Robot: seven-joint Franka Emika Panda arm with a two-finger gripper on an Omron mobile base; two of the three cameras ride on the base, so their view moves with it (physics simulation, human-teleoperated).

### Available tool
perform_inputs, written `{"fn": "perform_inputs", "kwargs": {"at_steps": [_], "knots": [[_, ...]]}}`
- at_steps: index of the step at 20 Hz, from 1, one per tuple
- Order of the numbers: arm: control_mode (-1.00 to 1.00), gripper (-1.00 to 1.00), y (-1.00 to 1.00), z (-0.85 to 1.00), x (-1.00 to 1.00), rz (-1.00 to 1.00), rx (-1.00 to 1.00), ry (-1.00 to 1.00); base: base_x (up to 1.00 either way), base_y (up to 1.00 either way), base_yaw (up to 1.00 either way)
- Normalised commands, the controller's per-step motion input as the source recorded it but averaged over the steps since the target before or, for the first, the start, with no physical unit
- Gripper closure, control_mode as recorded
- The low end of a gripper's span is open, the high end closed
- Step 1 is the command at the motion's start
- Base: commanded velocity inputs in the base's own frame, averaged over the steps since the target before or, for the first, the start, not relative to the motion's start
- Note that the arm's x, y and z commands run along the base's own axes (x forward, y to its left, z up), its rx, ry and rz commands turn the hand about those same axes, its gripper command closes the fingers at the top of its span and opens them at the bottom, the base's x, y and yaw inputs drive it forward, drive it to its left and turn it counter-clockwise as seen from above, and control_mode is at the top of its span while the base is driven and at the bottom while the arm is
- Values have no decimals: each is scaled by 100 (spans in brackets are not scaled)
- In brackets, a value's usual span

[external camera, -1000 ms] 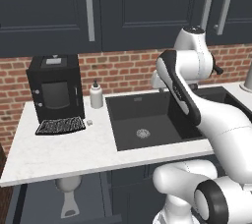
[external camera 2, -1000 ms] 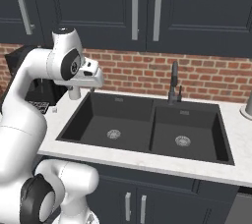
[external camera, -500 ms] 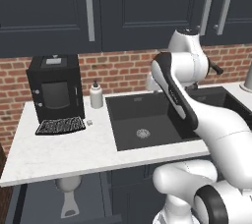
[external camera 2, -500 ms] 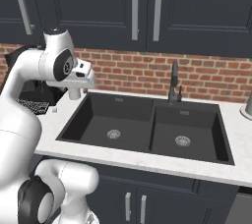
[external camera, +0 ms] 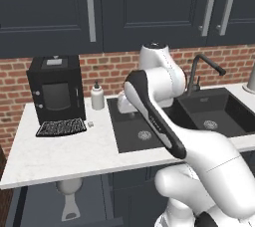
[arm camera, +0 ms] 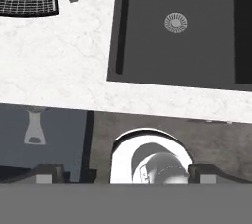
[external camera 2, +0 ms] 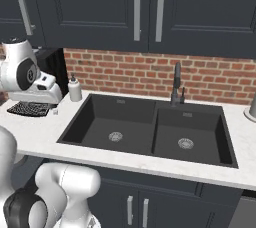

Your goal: Pick the measuring cup from the drawer and place it on the counter.

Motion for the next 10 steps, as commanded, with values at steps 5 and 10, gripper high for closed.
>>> {"fn": "perform_inputs", "kwargs": {"at_steps": [5,10], "knots": [[-100,-100,91,-36,-50,0,8,15,0,0,0],[-100,-100,81,-51,-30,0,9,16,0,0,0]]}}
